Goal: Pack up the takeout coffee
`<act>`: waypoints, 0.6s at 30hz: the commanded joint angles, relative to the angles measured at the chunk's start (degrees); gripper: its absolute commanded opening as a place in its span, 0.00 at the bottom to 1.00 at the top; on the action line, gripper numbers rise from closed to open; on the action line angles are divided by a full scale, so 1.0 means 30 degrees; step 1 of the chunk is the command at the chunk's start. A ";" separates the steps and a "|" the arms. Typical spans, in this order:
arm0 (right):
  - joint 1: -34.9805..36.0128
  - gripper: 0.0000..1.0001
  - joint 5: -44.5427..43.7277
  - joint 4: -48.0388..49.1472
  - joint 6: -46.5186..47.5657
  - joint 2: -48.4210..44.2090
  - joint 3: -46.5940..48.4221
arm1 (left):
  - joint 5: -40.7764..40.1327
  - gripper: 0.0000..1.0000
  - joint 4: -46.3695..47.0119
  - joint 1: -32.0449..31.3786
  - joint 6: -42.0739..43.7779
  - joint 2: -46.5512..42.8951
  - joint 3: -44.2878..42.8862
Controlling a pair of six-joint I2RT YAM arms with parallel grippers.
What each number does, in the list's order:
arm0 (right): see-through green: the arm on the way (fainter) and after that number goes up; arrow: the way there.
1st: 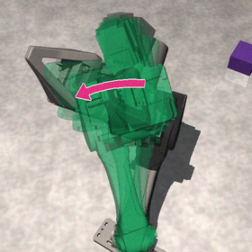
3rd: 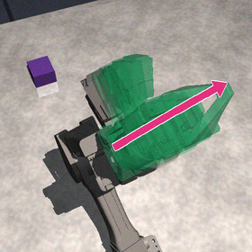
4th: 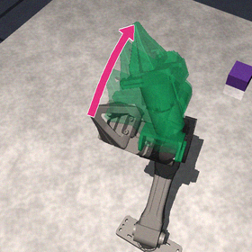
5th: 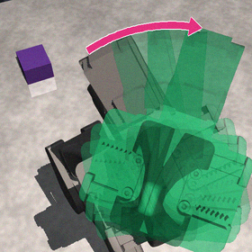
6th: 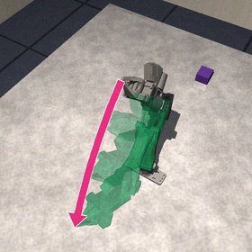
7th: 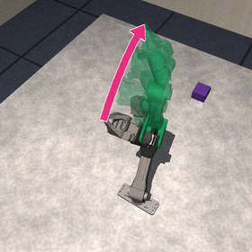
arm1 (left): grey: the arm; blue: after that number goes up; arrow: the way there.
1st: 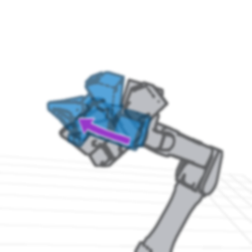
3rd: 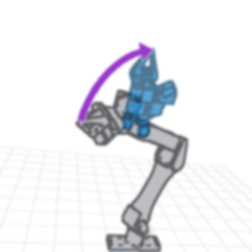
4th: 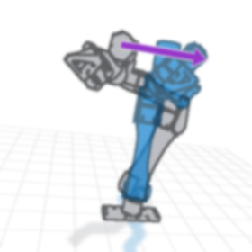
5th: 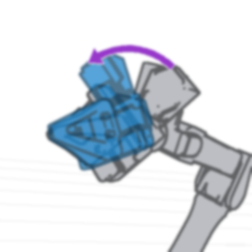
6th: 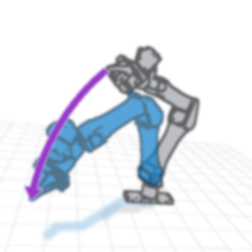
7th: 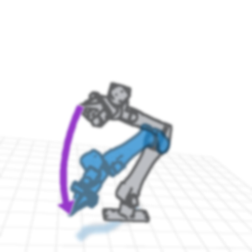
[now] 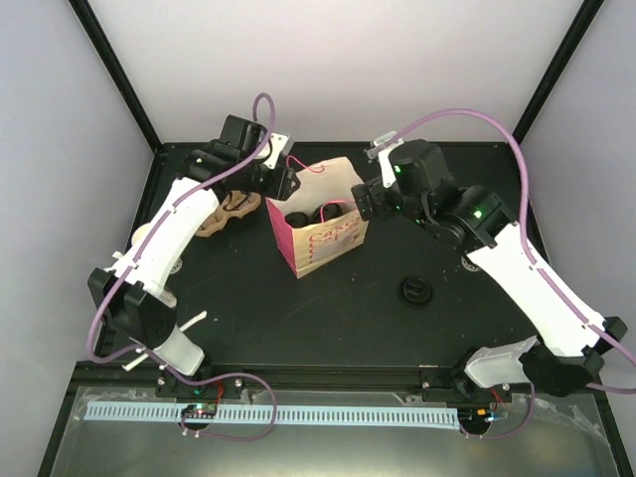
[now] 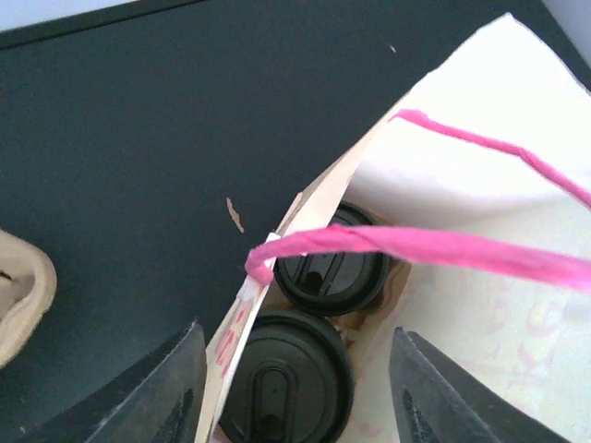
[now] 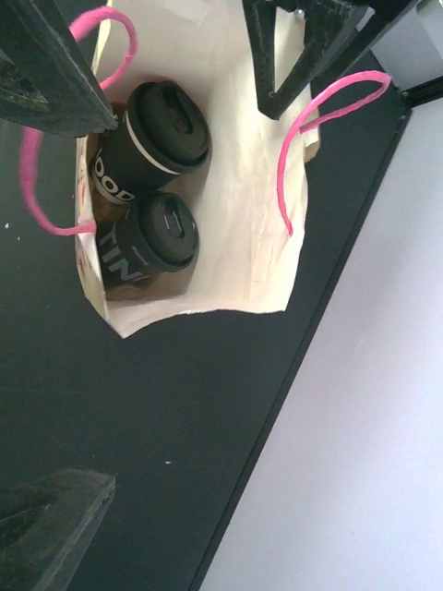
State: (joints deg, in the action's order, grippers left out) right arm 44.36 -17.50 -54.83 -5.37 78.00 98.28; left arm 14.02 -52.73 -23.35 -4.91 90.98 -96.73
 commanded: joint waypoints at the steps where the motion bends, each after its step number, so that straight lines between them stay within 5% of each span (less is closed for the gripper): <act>1: -0.0054 1.00 -0.0519 -0.0385 -0.1647 -0.1753 -0.0543 | -0.1176 0.61 -0.0471 0.0080 -0.0474 -0.1325 -0.0916; 9: -0.0055 1.00 -0.0963 -0.1233 -0.4030 -0.3296 -0.3056 | -0.5522 0.80 -0.1425 0.0525 -0.2071 -0.6373 0.2559; 18: -0.0054 1.00 0.0589 0.0146 -0.4111 -0.5958 -0.7427 | -1.2091 0.99 -0.3974 0.1648 -0.7351 -1.1820 0.6508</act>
State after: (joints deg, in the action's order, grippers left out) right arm 44.31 -18.76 -57.54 -17.10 65.52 81.67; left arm -10.04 -58.26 -19.40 -16.91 59.44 -80.66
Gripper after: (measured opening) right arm 0.999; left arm 0.979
